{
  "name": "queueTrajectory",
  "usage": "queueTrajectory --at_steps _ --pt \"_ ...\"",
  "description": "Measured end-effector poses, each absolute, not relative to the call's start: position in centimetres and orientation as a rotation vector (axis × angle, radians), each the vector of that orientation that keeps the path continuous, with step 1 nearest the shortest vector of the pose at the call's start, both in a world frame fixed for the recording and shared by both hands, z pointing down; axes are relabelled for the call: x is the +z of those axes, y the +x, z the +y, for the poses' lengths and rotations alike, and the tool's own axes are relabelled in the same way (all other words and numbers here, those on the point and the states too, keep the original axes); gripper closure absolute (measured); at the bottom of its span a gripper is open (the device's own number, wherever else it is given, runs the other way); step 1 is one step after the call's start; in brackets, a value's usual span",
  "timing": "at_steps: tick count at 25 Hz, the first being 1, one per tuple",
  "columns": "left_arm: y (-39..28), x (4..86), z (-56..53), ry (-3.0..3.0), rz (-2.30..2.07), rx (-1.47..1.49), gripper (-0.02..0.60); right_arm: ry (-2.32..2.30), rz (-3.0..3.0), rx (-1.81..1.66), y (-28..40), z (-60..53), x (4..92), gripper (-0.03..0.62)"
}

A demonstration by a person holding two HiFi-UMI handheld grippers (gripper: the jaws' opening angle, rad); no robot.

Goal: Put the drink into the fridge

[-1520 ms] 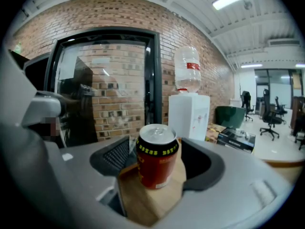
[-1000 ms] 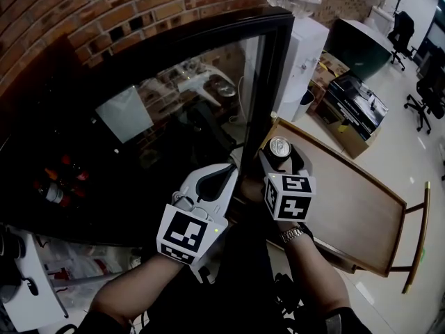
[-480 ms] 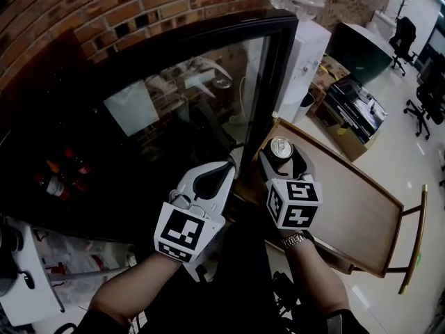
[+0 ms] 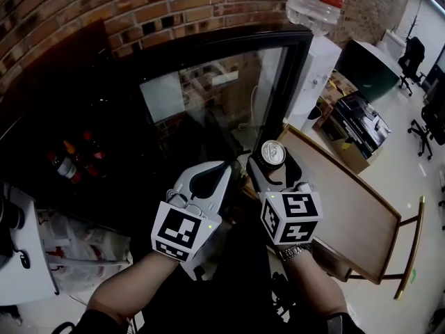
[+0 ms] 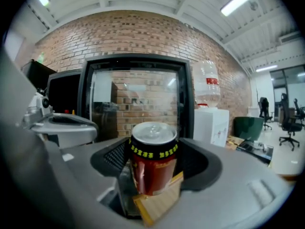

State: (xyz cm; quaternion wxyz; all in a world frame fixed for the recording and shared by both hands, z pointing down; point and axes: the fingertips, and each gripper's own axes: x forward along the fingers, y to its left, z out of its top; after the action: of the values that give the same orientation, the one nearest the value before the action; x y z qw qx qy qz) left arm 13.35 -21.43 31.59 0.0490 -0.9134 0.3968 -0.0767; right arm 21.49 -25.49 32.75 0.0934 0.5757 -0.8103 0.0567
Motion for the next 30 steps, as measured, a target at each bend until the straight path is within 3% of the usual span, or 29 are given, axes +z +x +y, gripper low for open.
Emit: queueTrajectory --at_steps 30 --pt "-5.6 32.4 -13.3 -2.516 1.75 -0.228 0.578 1.046 -2.711 0.087 -1.1 -15.4 34.5 0.272"
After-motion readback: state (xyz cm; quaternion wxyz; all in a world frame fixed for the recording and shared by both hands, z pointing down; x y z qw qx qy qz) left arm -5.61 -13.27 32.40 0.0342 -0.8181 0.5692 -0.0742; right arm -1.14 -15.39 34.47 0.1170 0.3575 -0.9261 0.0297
